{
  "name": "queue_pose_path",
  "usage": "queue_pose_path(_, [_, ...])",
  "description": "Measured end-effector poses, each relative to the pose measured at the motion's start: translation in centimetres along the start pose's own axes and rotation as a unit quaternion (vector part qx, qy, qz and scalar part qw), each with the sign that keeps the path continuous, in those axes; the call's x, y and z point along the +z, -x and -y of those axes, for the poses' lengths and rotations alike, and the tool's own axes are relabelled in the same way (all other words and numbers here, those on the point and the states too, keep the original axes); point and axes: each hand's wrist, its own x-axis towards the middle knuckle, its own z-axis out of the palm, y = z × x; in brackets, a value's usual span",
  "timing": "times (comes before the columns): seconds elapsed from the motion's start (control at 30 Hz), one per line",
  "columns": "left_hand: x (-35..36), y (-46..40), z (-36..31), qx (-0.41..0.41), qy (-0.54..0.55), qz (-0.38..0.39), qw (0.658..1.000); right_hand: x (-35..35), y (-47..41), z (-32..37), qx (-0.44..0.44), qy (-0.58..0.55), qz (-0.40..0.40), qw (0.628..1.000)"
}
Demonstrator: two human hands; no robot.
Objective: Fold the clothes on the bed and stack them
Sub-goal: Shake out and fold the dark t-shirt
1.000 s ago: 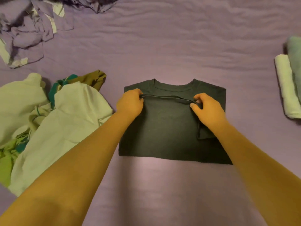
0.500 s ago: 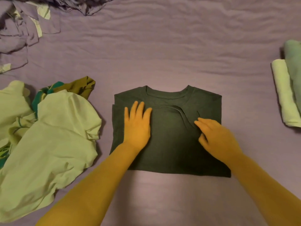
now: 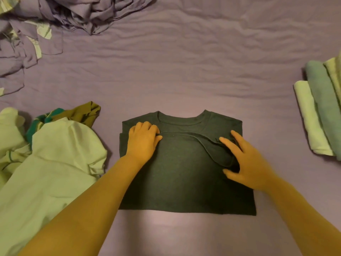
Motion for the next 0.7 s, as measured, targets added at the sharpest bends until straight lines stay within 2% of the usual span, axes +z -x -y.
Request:
queue_pose_path(0.07, [0.1, -0.3, -0.1, 0.000, -0.012, 0.012, 1.000, 0.2, -0.2, -0.6, 0.030, -0.024, -0.044, 0.998])
queue_pose_path(0.13, [0.2, -0.4, -0.3, -0.002, -0.022, 0.017, 1.000, 0.0, -0.6, -0.5, 0.105, -0.114, -0.120, 0.981])
queue_pose_path(0.2, [0.4, -0.4, -0.3, -0.003, -0.020, 0.013, 1.000, -0.5, -1.1, -0.2, 0.190, -0.240, -0.173, 0.936])
queue_pose_path(0.27, [0.3, -0.2, -0.1, -0.004, -0.006, 0.000, 1.000, -1.0, -1.5, -0.1, 0.239, -0.313, -0.202, 0.897])
queue_pose_path(0.43, [-0.6, -0.1, -0.2, 0.017, 0.025, -0.039, 0.999, -1.3, -2.5, 0.2, 0.238, -0.340, -0.226, 0.881])
queue_pose_path(0.6, [-2.1, -2.0, 0.7, 0.015, 0.009, -0.154, 0.988, -2.7, -4.8, 0.5, 0.255, -0.363, -0.261, 0.857])
queue_pose_path(0.7, [-2.1, -3.4, 0.4, 0.008, -0.037, -0.169, 0.985, -2.6, -5.8, 0.5, 0.289, -0.352, -0.227, 0.861])
